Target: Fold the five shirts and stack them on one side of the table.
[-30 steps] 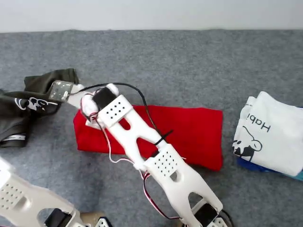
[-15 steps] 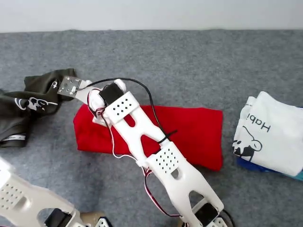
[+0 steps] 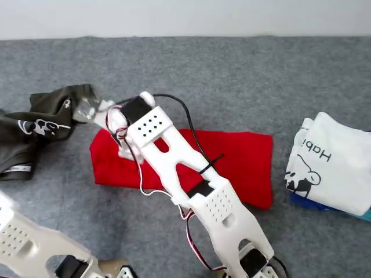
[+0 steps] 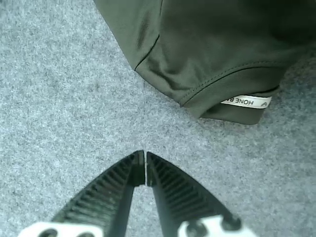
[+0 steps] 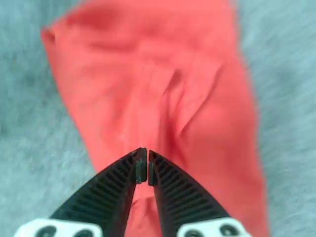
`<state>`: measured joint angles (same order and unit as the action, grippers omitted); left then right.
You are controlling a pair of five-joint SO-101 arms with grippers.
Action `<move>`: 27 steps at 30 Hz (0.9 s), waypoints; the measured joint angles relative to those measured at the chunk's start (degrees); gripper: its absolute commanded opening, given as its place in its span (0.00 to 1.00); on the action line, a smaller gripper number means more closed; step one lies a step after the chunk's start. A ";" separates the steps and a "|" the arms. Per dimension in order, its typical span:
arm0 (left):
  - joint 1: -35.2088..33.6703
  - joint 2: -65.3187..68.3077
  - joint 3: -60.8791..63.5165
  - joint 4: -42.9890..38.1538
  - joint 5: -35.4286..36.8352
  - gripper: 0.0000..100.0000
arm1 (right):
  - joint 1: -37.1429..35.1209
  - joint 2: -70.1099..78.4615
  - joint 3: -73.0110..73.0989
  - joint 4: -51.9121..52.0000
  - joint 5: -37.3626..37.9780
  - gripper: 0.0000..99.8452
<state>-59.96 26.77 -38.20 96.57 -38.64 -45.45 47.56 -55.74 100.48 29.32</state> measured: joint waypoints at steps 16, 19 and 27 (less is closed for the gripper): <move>1.05 0.00 0.00 0.00 0.00 0.02 | 6.42 3.43 0.62 -2.90 0.00 0.01; 1.05 0.00 0.00 0.00 0.00 0.02 | 4.92 3.43 -4.57 -2.29 0.00 0.01; 1.05 0.00 0.00 0.00 0.00 0.02 | 3.69 7.82 -5.98 -7.21 0.00 0.01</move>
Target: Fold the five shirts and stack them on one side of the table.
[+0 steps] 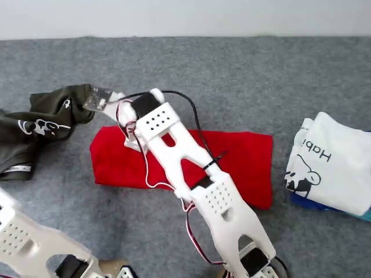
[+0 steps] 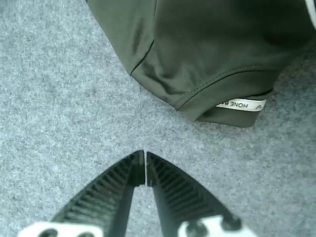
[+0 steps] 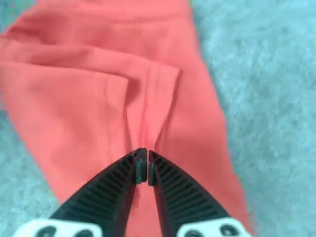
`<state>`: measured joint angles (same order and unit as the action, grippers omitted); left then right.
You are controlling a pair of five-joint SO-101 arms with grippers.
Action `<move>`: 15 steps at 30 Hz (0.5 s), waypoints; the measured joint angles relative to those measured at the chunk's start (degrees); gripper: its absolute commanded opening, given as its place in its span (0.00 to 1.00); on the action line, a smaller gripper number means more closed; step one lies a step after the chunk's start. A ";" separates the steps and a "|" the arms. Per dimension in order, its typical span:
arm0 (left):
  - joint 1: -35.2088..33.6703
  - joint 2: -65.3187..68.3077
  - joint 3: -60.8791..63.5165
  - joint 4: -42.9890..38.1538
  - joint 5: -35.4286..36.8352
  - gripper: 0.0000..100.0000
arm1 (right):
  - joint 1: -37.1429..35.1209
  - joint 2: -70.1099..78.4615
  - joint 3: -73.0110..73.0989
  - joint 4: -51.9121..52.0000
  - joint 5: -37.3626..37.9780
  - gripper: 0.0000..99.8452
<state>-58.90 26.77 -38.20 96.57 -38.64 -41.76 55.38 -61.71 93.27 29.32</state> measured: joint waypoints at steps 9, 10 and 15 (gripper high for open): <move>0.00 0.00 -1.41 0.00 0.00 0.02 | 3.52 5.19 -1.93 -1.14 0.00 0.01; 0.00 0.00 -2.11 0.18 0.00 0.02 | 3.43 5.19 -3.08 0.35 0.00 0.01; 0.62 -1.32 -4.04 2.20 0.00 0.02 | 3.52 4.04 -8.00 7.21 -0.44 0.01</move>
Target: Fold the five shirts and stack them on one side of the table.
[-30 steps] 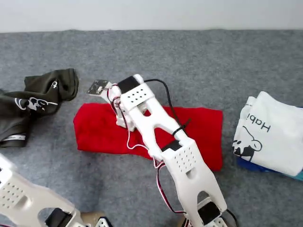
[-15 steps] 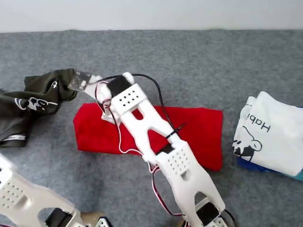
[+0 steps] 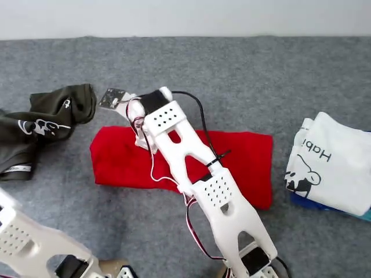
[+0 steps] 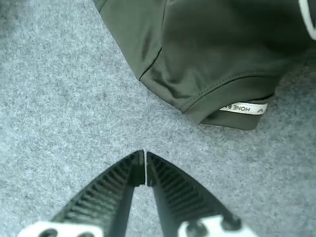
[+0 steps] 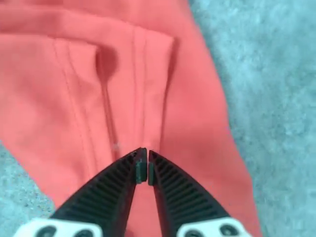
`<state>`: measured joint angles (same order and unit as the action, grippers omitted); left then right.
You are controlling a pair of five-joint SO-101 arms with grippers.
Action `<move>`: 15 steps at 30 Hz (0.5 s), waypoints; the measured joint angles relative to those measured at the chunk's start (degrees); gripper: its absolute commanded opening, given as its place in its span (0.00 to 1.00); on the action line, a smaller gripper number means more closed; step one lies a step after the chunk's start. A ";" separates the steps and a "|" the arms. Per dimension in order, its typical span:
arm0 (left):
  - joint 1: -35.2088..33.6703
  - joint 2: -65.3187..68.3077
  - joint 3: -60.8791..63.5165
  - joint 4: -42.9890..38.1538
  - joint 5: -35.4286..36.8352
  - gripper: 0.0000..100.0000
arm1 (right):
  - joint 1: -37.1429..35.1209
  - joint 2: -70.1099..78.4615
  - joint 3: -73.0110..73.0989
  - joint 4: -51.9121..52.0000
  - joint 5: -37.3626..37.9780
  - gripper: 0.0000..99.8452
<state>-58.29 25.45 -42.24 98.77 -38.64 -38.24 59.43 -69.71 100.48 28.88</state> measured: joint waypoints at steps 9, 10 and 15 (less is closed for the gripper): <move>0.70 -8.18 0.97 0.44 0.88 0.02 | 4.04 -16.26 14.07 0.00 -6.15 0.01; 0.70 -9.41 1.93 0.44 0.88 0.02 | 4.57 -19.08 17.58 0.00 -6.86 0.01; 0.70 -16.44 10.29 0.53 1.05 0.02 | 6.42 -34.20 33.85 0.00 -14.77 0.01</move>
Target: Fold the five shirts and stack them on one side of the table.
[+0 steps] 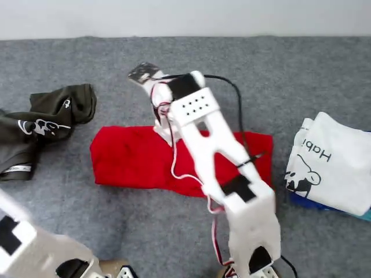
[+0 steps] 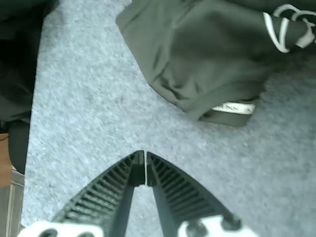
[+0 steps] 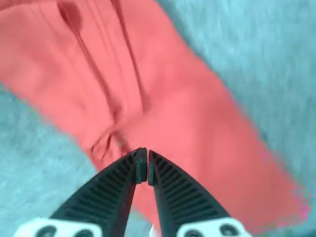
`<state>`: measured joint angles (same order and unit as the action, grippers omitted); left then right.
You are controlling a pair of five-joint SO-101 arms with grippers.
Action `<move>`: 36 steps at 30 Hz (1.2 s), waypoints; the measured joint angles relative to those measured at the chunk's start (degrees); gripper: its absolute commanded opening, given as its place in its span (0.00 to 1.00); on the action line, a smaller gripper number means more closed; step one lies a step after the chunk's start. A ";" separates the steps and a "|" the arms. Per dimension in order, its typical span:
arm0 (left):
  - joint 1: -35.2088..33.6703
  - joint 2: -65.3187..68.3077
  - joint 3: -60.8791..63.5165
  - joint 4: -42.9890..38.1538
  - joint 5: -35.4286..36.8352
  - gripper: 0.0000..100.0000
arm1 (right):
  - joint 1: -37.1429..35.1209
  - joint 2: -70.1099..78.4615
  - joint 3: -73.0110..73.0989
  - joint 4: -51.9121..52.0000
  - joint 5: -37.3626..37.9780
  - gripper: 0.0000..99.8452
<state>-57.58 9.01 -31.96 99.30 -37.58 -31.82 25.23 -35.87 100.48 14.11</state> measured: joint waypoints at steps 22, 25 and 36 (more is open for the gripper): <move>0.00 -23.38 23.30 0.00 0.00 0.02 | 23.03 -34.55 49.93 -14.33 -9.93 0.22; 0.00 -24.44 24.26 0.00 0.00 0.02 | 24.00 -34.55 57.58 -21.54 -9.93 0.24; 0.00 -24.62 24.26 0.09 0.00 0.02 | 29.71 -32.26 72.09 -43.96 -9.93 0.24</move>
<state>-57.58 -15.60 -7.69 99.38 -37.58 -2.11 -7.03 36.22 56.53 4.18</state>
